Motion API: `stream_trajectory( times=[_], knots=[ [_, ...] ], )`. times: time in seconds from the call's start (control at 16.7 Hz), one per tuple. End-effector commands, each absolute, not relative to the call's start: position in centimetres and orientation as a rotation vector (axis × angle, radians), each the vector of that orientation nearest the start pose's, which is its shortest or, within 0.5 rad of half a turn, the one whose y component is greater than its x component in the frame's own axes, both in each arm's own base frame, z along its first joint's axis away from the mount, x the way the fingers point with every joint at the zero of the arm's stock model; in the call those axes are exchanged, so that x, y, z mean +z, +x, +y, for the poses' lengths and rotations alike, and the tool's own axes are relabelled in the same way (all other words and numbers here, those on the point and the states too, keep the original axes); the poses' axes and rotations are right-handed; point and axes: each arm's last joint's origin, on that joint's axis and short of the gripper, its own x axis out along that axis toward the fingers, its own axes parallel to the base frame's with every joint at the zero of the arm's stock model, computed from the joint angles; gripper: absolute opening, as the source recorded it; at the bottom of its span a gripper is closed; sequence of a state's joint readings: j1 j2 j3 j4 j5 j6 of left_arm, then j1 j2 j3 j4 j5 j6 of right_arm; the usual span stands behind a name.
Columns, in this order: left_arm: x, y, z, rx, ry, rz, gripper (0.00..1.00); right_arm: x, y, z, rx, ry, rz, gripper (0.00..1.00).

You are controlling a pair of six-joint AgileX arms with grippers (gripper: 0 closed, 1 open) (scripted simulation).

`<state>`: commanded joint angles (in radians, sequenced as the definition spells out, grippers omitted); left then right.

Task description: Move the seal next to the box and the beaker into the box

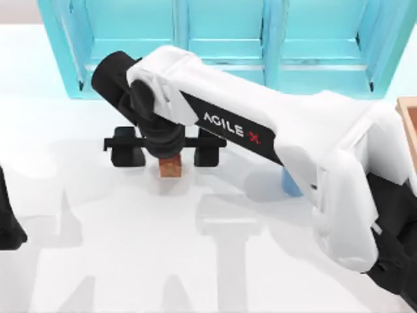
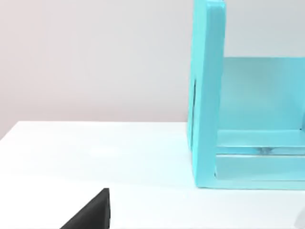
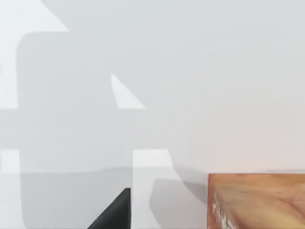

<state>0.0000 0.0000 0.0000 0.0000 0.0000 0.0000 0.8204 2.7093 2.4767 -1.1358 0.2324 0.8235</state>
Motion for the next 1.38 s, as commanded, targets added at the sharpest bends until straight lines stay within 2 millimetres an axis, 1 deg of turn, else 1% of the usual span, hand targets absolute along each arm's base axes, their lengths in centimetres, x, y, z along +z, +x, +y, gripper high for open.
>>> stream_trajectory(
  times=[0.54,0.6,1.14,1.26,1.38],
  knots=[
    [16.0,10.6,-0.1,0.000,0.000,0.000,1.00,11.6,36.6,39.4,-0.009,0.006,1.271,0.02],
    [16.0,10.6,-0.1,0.000,0.000,0.000,1.00,11.6,36.6,39.4,-0.009,0.006,1.271,0.00],
    [16.0,10.6,-0.1,0.000,0.000,0.000,1.00,11.7,36.5,39.4,-0.006,0.004,1.272,0.00],
    [16.0,10.6,-0.1,0.000,0.000,0.000,1.00,12.6,36.7,38.7,-0.001,0.001,1.273,0.00],
    [16.0,10.6,-0.1,0.000,0.000,0.000,1.00,14.5,36.9,37.1,-0.001,0.000,1.273,0.00]
  ],
)
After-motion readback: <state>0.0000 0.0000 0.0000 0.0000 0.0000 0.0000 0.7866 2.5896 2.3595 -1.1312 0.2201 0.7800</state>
